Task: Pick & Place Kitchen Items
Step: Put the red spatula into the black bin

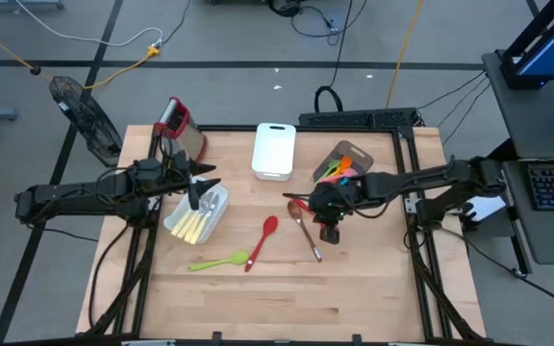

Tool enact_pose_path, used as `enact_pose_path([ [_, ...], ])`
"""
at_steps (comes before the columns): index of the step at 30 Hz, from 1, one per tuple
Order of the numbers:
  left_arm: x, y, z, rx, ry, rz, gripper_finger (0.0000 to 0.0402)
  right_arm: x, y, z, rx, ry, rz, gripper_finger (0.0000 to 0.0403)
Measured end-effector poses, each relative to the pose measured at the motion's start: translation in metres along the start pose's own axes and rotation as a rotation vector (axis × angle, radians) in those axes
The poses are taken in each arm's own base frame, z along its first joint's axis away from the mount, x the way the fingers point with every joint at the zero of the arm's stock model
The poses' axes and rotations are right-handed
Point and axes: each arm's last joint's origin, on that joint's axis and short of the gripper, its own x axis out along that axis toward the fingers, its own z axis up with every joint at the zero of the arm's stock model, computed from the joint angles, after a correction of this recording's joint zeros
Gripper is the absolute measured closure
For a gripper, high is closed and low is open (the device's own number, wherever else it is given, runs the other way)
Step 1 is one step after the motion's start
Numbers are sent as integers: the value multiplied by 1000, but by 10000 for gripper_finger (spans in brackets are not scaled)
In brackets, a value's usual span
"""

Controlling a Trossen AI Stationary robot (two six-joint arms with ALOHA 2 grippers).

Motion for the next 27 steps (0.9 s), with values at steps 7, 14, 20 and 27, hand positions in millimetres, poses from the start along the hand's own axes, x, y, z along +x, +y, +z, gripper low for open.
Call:
enact_pose_path([
  [7,0,0,0,0,0,0,174,5,0,3,0,-23,9,392],
  [14,0,0,0,0,0,1,174,4,-1,4,8,-25,7,335],
  [20,0,0,0,0,1,1,174,4,-1,4,4,-24,7,263],
  [27,0,0,0,0,1,1,174,5,-1,4,10,-25,4,212],
])
